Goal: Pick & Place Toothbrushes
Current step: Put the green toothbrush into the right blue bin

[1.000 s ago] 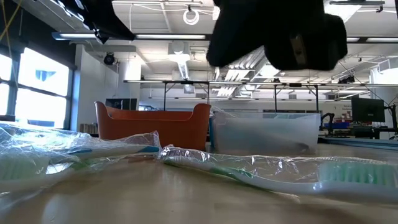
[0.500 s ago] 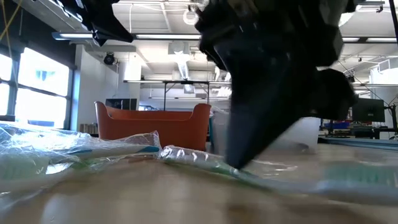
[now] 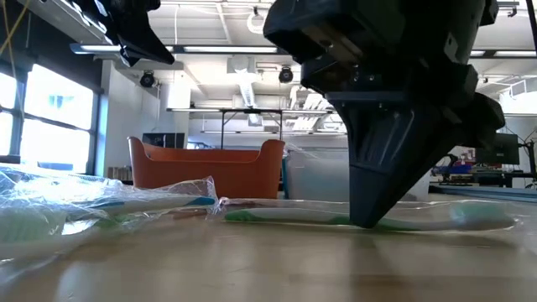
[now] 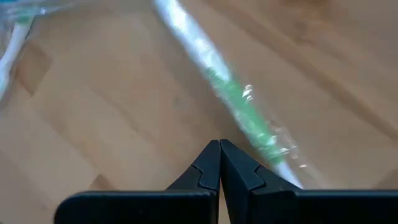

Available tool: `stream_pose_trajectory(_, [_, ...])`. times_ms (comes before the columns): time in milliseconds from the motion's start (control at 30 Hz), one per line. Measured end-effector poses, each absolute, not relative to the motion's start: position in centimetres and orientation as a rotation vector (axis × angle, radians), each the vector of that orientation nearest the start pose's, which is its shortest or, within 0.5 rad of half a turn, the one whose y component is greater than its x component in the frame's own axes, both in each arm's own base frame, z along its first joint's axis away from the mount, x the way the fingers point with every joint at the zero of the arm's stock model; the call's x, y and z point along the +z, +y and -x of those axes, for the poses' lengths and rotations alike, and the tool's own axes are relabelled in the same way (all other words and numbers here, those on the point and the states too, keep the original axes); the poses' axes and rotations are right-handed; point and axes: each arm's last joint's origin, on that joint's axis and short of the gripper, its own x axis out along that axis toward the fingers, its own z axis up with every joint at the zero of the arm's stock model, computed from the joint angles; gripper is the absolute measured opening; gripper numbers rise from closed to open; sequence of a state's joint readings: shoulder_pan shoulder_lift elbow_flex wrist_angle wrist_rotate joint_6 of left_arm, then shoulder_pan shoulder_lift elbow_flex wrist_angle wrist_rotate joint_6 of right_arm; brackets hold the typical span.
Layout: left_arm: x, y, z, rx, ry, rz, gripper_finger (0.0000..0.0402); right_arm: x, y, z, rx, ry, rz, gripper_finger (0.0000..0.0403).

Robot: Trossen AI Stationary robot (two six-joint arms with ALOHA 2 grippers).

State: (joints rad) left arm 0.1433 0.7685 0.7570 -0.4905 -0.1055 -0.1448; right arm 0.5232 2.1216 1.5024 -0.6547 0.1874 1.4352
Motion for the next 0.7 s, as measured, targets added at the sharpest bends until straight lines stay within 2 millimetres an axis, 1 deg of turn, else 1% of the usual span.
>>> stream_pose_trajectory(100, [29.8,2.6,-15.8,0.28,0.485,0.15,0.0,14.4,20.5,-36.6,-0.595,1.111,-0.791,0.0002])
stream_pose_trajectory(200, [29.8,2.6,-15.8,0.279,0.486,0.151,0.0,15.1,20.4,-36.9,-0.515,1.133,-0.8,0.0002])
stream_pose_trajectory(267, [29.8,2.6,-15.8,0.279,0.485,0.151,0.0,16.0,20.5,-37.0,-0.44,1.136,-0.787,0.0002])
stream_pose_trajectory(367, [29.8,2.6,-15.8,0.279,0.486,0.151,0.0,18.0,20.5,-37.2,-0.333,1.062,-0.742,0.0002])
stream_pose_trajectory(467, [29.8,2.6,-15.8,0.279,0.486,0.151,0.0,19.1,20.1,-37.3,-0.285,1.03,-0.673,0.0002])
stream_pose_trajectory(600, [29.8,2.6,-15.8,0.278,0.487,0.151,0.0,18.7,19.6,-37.2,-0.242,1.081,-0.585,0.0002])
stream_pose_trajectory(700, [29.8,2.6,-15.8,0.278,0.488,0.151,0.0,18.0,19.4,-37.4,-0.233,1.104,-0.542,0.0002])
